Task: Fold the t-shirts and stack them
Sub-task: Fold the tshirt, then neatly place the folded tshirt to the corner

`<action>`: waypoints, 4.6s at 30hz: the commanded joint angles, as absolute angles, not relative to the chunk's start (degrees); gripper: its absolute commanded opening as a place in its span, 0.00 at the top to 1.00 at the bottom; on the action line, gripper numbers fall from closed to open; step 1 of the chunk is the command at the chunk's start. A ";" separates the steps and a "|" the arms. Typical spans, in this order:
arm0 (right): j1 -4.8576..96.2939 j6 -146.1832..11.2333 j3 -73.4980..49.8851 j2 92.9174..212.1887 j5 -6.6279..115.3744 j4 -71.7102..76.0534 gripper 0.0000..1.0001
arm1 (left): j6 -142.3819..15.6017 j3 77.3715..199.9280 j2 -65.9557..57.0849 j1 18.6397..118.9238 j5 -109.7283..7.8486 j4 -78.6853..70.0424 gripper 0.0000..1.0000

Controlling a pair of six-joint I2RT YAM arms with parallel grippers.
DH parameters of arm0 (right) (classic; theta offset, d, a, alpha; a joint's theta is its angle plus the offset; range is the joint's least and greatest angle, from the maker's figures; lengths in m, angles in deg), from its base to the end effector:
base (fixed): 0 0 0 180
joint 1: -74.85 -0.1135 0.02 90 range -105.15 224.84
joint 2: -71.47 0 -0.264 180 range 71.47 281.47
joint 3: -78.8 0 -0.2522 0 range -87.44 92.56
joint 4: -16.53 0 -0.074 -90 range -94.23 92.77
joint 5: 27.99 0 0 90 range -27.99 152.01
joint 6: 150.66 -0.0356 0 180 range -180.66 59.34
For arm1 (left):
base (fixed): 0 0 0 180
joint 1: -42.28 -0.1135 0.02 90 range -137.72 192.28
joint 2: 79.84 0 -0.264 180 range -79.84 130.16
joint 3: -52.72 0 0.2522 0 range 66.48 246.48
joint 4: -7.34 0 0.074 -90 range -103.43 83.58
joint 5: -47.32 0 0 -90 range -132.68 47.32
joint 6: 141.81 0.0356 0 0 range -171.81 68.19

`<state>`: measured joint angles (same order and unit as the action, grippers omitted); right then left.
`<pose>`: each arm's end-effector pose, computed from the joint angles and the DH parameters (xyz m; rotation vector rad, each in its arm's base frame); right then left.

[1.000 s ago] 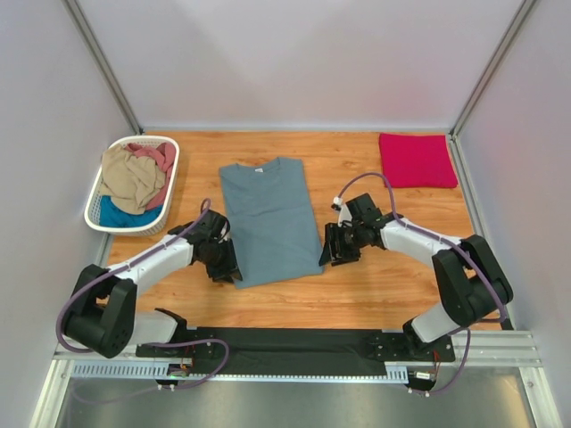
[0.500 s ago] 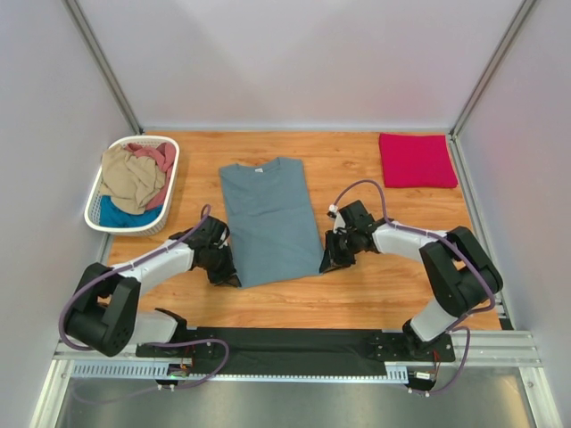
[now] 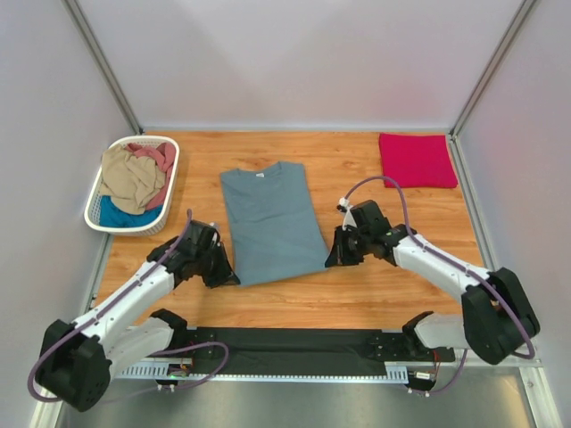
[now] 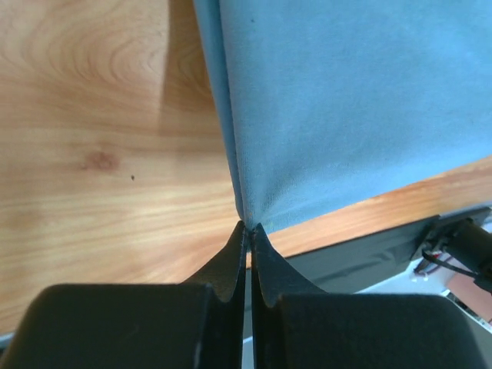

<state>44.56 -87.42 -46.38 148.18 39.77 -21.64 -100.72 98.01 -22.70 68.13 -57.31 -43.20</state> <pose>0.2062 0.1361 0.1837 -0.2290 2.7426 0.8256 0.1525 -0.0839 0.1874 -0.4775 2.7867 -0.7098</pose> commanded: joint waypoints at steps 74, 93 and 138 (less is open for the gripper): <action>54.63 -75.52 20.77 200.50 31.96 -20.44 0.62 | -82.48 159.83 31.34 48.17 -53.82 -38.87 0.75; 54.10 -73.75 -0.69 193.39 37.76 -11.30 0.72 | -72.64 182.23 53.66 47.03 -55.66 -39.56 0.77; 51.29 -81.93 8.10 201.90 42.86 -14.03 0.35 | -82.40 149.26 16.24 54.85 -44.52 -56.25 0.72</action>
